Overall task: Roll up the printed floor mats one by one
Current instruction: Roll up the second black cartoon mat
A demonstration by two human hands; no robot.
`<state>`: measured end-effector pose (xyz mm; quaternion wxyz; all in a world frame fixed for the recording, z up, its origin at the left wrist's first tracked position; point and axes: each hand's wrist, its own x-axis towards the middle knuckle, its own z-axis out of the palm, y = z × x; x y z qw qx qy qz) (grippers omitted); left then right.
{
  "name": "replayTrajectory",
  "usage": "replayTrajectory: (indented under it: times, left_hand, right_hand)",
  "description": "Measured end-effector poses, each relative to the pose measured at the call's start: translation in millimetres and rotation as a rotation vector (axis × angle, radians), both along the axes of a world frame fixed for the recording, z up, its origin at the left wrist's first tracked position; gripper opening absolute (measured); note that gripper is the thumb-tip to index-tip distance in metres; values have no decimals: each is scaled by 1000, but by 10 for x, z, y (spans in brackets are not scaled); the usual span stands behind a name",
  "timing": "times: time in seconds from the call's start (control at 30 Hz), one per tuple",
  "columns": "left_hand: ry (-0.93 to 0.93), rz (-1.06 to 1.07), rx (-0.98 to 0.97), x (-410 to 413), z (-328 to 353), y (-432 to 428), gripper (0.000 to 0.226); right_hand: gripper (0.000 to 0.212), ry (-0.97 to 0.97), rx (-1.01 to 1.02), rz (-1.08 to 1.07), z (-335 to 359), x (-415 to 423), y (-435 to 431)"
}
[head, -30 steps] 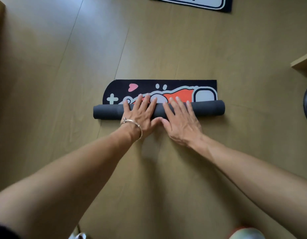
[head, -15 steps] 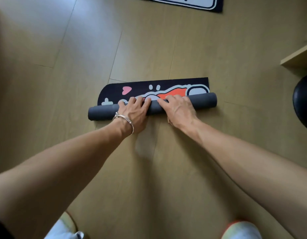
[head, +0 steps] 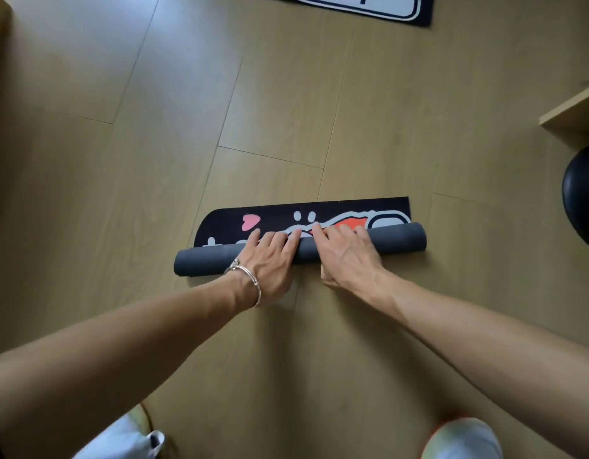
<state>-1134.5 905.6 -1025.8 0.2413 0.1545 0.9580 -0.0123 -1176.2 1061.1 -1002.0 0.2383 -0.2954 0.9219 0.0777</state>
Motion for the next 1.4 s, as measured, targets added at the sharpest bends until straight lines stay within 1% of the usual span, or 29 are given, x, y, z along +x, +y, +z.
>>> replayTrajectory:
  times: [0.07,0.13,0.2,0.33,0.43,0.53,0.6,0.67,0.73,0.8,0.87,0.93,1.0,1.1,1.2,1.23,1.3,1.37,1.4]
  left_hand:
    - [-37,71,-11,-55,28,46,77]
    - [-57,147,8,-164,47,51,77]
    - [-83,186,20,-288,41,20,78]
    - [-118,247,5,-434,20,2,77]
    - [-26,273,8,-438,71,-15,69]
    - [100,188,47,-365,82,-82,61]
    - [164,104,79,-271,40,-103,63]
    - [194,58,48,-197,-26,-115,70]
    - [120,73,21,-214,-34,-114,79]
    - [14,84,-16,-340,15,-133,82]
    - [-7,68,-85,-505,53,-162,84]
    - [4,51,-160,-680,56,-184,86]
    - [12,88,-208,-822,49,-172,82]
    - [2,213,-156,-954,80,-109,65]
    - [-13,279,-97,-1037,119,-108,43]
    - [-7,273,-89,-1048,143,-114,39]
    - [5,254,-76,-1018,184,-109,40]
    - [58,272,-34,-957,200,-68,40]
    - [95,316,1,-934,221,-31,39]
  right_hand:
    - [77,27,-16,21,-42,26,71]
    - [86,81,-58,36,-90,102,137]
    - [87,121,-68,44,-156,178,164]
    - [85,47,-31,23,-202,103,112]
    - [80,-54,18,14,-173,-148,29]
    - [78,-119,4,-31,-174,-412,-61]
    - [76,-176,-7,-73,-168,-561,-119]
    - [76,-198,-13,-99,-156,-652,-156]
    - [76,-159,-43,-112,-151,-652,-147]
    - [75,-77,-101,-98,-155,-588,-96]
    - [72,22,-114,-31,-159,-511,-15]
    - [72,77,-91,-2,-150,-484,72]
    - [77,85,-58,-22,-137,-514,103]
    - [85,63,-26,-71,-123,-612,17]
    - [80,15,-20,-158,-102,-670,-92]
    - [78,-9,-24,-190,-86,-670,-117]
    - [72,-23,-71,-245,-9,-646,-132]
    - [66,110,-187,-258,72,-600,-98]
    - [63,180,-261,-280,103,-583,-79]
